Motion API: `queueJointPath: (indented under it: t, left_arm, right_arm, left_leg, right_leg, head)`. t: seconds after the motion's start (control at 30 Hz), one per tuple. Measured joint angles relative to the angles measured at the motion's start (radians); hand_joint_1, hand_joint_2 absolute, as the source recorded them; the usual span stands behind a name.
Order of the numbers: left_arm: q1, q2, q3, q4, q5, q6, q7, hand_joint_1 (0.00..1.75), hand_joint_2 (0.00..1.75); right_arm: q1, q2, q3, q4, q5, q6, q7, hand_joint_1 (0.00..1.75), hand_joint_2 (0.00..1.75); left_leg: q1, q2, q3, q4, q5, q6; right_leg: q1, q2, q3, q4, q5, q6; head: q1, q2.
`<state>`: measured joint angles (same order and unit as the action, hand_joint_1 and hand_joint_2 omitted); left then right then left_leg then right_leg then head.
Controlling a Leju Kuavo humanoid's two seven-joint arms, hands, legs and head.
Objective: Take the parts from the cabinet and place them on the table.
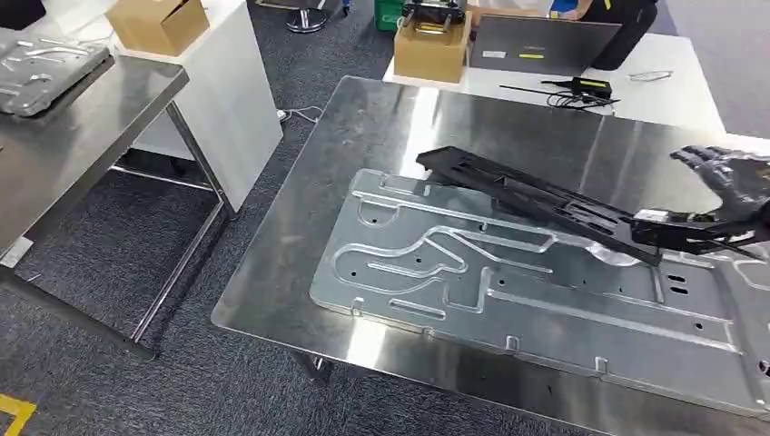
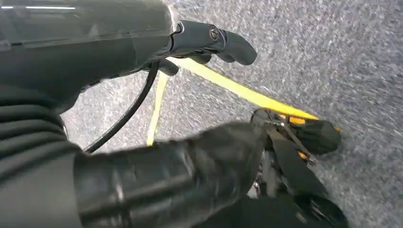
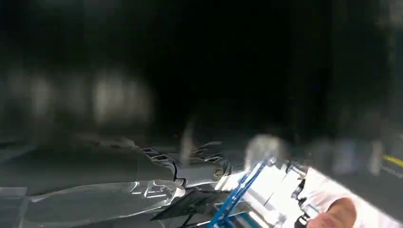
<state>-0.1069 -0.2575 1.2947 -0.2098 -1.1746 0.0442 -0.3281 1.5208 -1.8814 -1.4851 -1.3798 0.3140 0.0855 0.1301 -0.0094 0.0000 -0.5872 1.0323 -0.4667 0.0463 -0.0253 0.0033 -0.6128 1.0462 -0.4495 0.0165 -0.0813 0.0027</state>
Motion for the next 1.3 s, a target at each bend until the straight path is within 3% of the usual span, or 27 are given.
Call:
queueJointPath:
  t: [0.07, 0.13, 0.17, 0.23, 0.27, 0.3, 0.33, 0.37, 0.43, 0.47, 0.5, 0.57, 0.6, 0.63, 0.67, 0.77, 0.8, 0.83, 0.87, 0.93, 0.97, 1.03, 1.13, 1.17, 1.2, 1.27, 1.3]
  left_arm:
    - [0.001, 0.0, 0.0, 0.0, 0.0, -0.006, -0.008, 0.0, 0.0]
    - [0.002, 0.0, 0.001, 0.0, 0.001, -0.01, -0.013, 0.0, 0.0]
    - [0.002, -0.001, 0.001, 0.0, 0.003, -0.013, -0.014, 0.0, 0.0]
    - [0.0, -0.001, 0.001, 0.0, 0.003, -0.021, -0.017, 0.0, 0.0]
    - [0.0, -0.001, 0.001, 0.0, 0.003, -0.024, -0.017, 0.0, 0.0]
    - [0.001, -0.001, 0.001, 0.0, 0.003, -0.025, -0.018, 0.0, 0.0]
    - [0.002, -0.001, 0.001, 0.0, 0.003, -0.026, -0.018, 0.0, 0.0]
    - [0.003, -0.002, 0.002, 0.0, 0.003, -0.026, -0.018, 0.0, 0.0]
    - [0.003, -0.002, 0.002, 0.0, 0.002, -0.027, -0.018, 0.0, 0.0]
    - [0.002, -0.002, 0.002, 0.0, 0.002, -0.027, -0.018, 0.0, 0.0]
    - [0.001, -0.003, 0.002, 0.0, 0.002, -0.027, -0.018, 0.0, 0.0]
    - [0.001, -0.003, 0.002, 0.0, 0.003, -0.027, -0.019, 0.0, 0.0]
    - [0.001, -0.003, 0.002, 0.0, 0.003, -0.027, -0.019, 0.0, 0.0]
    - [0.001, -0.002, 0.002, 0.0, 0.003, -0.027, -0.019, 0.0, 0.0]
    - [0.001, -0.002, 0.002, 0.0, 0.003, -0.027, -0.018, 0.0, 0.0]
    - [0.001, -0.003, 0.002, 0.0, 0.006, -0.027, -0.016, 0.0, 0.0]
    - [0.002, -0.002, 0.002, 0.0, 0.008, -0.028, -0.016, 0.0, 0.0]
    - [0.002, -0.002, 0.002, 0.0, 0.01, -0.03, -0.016, 0.0, 0.0]
    - [0.002, -0.002, 0.003, 0.0, 0.01, -0.032, -0.016, 0.0, 0.0]
    - [0.001, -0.002, 0.005, 0.0, 0.01, -0.033, -0.016, 0.0, 0.0]
    - [-0.002, 0.001, 0.006, 0.0, 0.01, -0.033, -0.016, 0.0, 0.0]
    - [-0.004, 0.001, 0.006, 0.0, 0.01, -0.034, -0.016, 0.0, 0.0]
    - [-0.002, 0.001, 0.006, 0.0, 0.01, -0.037, -0.016, 0.0, 0.0]
    - [-0.002, 0.001, 0.006, 0.0, 0.01, -0.039, -0.016, 0.0, 0.0]
    - [-0.002, 0.001, 0.007, 0.0, 0.01, -0.04, -0.016, 0.0, 0.0]
    - [-0.002, 0.001, 0.007, 0.0, 0.009, -0.039, -0.016, 0.0, 0.0]
    - [-0.002, 0.001, 0.007, 0.0, 0.009, -0.039, -0.016, 0.0, 0.0]
  right_arm:
    - [0.0, 0.006, -0.002, -0.007, 0.002, 0.013, -0.002, 0.0, 0.0]
    - [0.0, 0.021, -0.016, -0.013, 0.006, 0.022, -0.003, 0.0, 0.0]
    - [0.0, 0.023, -0.026, -0.018, 0.011, 0.027, -0.005, 0.0, 0.0]
    - [0.0, 0.032, -0.04, -0.022, 0.021, 0.055, -0.009, 0.0, 0.0]
    - [0.0, 0.035, -0.043, -0.024, 0.023, 0.063, -0.011, 0.0, 0.0]
    - [0.0, 0.038, -0.046, -0.025, 0.025, 0.069, -0.013, 0.0, 0.0]
    - [0.0, 0.04, -0.05, -0.027, 0.028, 0.072, -0.014, 0.0, 0.0]
    - [0.0, 0.04, -0.055, -0.027, 0.03, 0.073, -0.014, 0.0, 0.0]
    - [0.0, 0.043, -0.068, -0.03, 0.032, 0.073, -0.016, 0.0, 0.0]
    - [0.0, 0.044, -0.072, -0.03, 0.032, 0.073, -0.016, 0.0, 0.0]
    - [0.0, 0.045, -0.074, -0.033, 0.032, 0.074, -0.017, 0.0, 0.0]
    - [0.0, 0.047, -0.075, -0.035, 0.033, 0.075, -0.018, 0.0, 0.0]
    - [0.0, 0.048, -0.077, -0.036, 0.035, 0.077, -0.018, 0.0, 0.0]
    - [0.0, 0.048, -0.08, -0.037, 0.036, 0.084, -0.019, 0.0, 0.0]
    - [0.0, 0.048, -0.085, -0.038, 0.037, 0.093, -0.021, 0.0, 0.0]
    - [-0.001, 0.054, -0.093, -0.046, 0.041, 0.113, -0.027, 0.0, 0.0]
    - [-0.001, 0.055, -0.095, -0.048, 0.043, 0.116, -0.028, 0.0, 0.0]
    - [-0.001, 0.059, -0.096, -0.05, 0.047, 0.119, -0.029, 0.0, 0.0]
    - [-0.001, 0.062, -0.096, -0.052, 0.049, 0.123, -0.032, 0.0, 0.0]
    - [-0.001, 0.071, -0.1, -0.057, 0.05, 0.129, -0.035, 0.0, 0.0]
    - [-0.002, 0.074, -0.105, -0.061, 0.05, 0.132, -0.037, 0.0, 0.0]
    - [-0.005, 0.088, -0.113, -0.064, 0.051, 0.14, -0.037, 0.0, 0.0]
    - [-0.007, 0.089, -0.115, -0.068, 0.051, 0.151, -0.04, 0.0, 0.0]
    - [-0.008, 0.093, -0.115, -0.069, 0.052, 0.157, -0.041, 0.0, 0.0]
    - [-0.015, 0.097, -0.115, -0.07, 0.052, 0.162, -0.045, 0.0, 0.0]
    - [-0.026, 0.101, -0.115, -0.071, 0.053, 0.173, -0.045, 0.0, 0.0]
    - [-0.026, 0.103, -0.115, -0.071, 0.055, 0.18, -0.045, 0.0, 0.0]
  left_leg:
    - [-0.005, -0.002, -0.001, 0.0, 0.001, 0.002]
    - [0.005, 0.003, 0.014, -0.032, 0.02, 0.012]
    - [0.004, 0.005, 0.016, -0.038, 0.023, 0.015]
    - [0.003, 0.006, 0.012, -0.037, 0.023, 0.017]
    - [0.002, 0.006, 0.011, -0.036, 0.022, 0.018]
    - [0.001, 0.006, 0.01, -0.033, 0.022, 0.018]
    - [0.001, 0.006, 0.01, -0.031, 0.021, 0.017]
    - [0.002, 0.006, 0.011, -0.027, 0.018, 0.017]
    - [0.003, 0.005, 0.01, -0.011, 0.007, 0.009]
    - [-0.001, 0.004, 0.005, -0.007, 0.004, 0.005]
    - [-0.004, 0.001, 0.001, 0.005, 0.006, 0.002]
    - [-0.003, 0.0, -0.002, 0.0, 0.011, -0.006]
    - [-0.003, 0.0, -0.002, 0.002, 0.012, -0.007]
    - [-0.004, -0.002, -0.007, 0.008, 0.001, -0.011]
    - [-0.002, -0.003, -0.017, 0.035, -0.03, -0.019]
    - [0.006, -0.002, -0.096, 0.243, -0.155, -0.031]
    - [0.007, -0.002, -0.112, 0.296, -0.174, -0.032]
    - [0.007, -0.002, -0.103, 0.296, -0.166, -0.031]
    - [0.007, -0.002, -0.073, 0.253, -0.141, -0.027]
    - [0.002, -0.002, 0.036, 0.083, -0.077, -0.011]
    - [-0.001, -0.001, 0.088, -0.002, -0.074, 0.003]
    - [-0.005, 0.001, 0.08, -0.013, -0.062, -0.003]
    - [-0.003, -0.001, 0.069, -0.036, -0.026, 0.011]
    - [0.001, 0.007, 0.071, -0.043, -0.008, 0.014]
    - [0.001, 0.008, 0.057, -0.046, 0.004, 0.023]
    - [0.0, 0.01, 0.027, -0.044, 0.025, 0.024]
    - [-0.001, 0.009, 0.013, -0.042, 0.033, 0.024]
  right_leg:
    - [-0.005, -0.003, 0.002, -0.006, 0.004, 0.012]
    - [-0.009, -0.001, 0.007, -0.008, 0.0, 0.023]
    - [-0.009, -0.002, -0.006, 0.024, -0.029, 0.024]
    - [-0.007, -0.002, -0.073, 0.172, -0.109, 0.03]
    - [-0.008, -0.002, -0.107, 0.243, -0.135, 0.034]
    - [-0.007, -0.002, -0.127, 0.283, -0.139, 0.036]
    - [-0.007, -0.002, -0.121, 0.27, -0.12, 0.037]
    - [-0.008, -0.003, -0.093, 0.213, -0.08, 0.038]
    - [-0.013, -0.004, 0.003, 0.026, 0.006, 0.038]
    - [-0.008, -0.002, 0.009, 0.013, -0.018, 0.032]
    - [-0.003, 0.002, 0.007, 0.003, -0.004, 0.023]
    - [0.0, -0.001, 0.001, 0.011, -0.003, 0.017]
    - [0.0, -0.002, 0.0, 0.01, -0.001, 0.013]
    - [-0.014, -0.006, -0.001, 0.001, 0.006, 0.002]
    - [-0.01, -0.006, -0.001, -0.001, 0.01, -0.004]
    - [-0.008, -0.009, -0.02, 0.001, 0.021, -0.016]
    - [-0.007, -0.009, -0.028, 0.004, 0.026, -0.016]
    - [-0.007, -0.009, -0.035, 0.005, 0.031, -0.016]
    - [-0.005, -0.009, -0.041, 0.006, 0.036, -0.015]
    - [-0.002, -0.008, -0.049, 0.006, 0.047, -0.012]
    - [-0.003, -0.009, -0.05, 0.006, 0.053, -0.009]
    - [-0.001, -0.011, -0.052, 0.001, 0.064, 0.008]
    - [-0.004, -0.012, -0.05, -0.017, 0.092, 0.028]
    - [-0.008, -0.009, -0.063, -0.002, 0.06, 0.029]
    - [-0.005, -0.007, -0.077, 0.04, -0.004, 0.03]
    - [-0.005, -0.005, -0.111, 0.182, -0.115, 0.036]
    - [-0.005, -0.005, -0.119, 0.242, -0.14, 0.038]
  head:
    - [0.0, 0.0]
    - [0.002, 0.0]
    - [0.0, 0.0]
    - [0.002, 0.0]
    - [0.002, 0.0]
    - [0.002, 0.0]
    - [0.002, 0.0]
    - [0.002, 0.0]
    - [0.002, 0.0]
    - [0.002, 0.0]
    - [0.001, 0.0]
    - [0.001, 0.0]
    - [0.002, 0.0]
    - [0.001, 0.0]
    - [0.001, 0.0]
    - [-0.002, 0.0]
    - [-0.002, 0.0]
    - [-0.001, 0.0]
    - [-0.002, 0.0]
    - [-0.002, 0.0]
    - [-0.002, 0.0]
    - [-0.001, 0.0]
    - [0.0, 0.0]
    - [0.0, 0.0]
    - [0.001, 0.0]
    - [0.0, 0.0]
    - [0.001, 0.0]
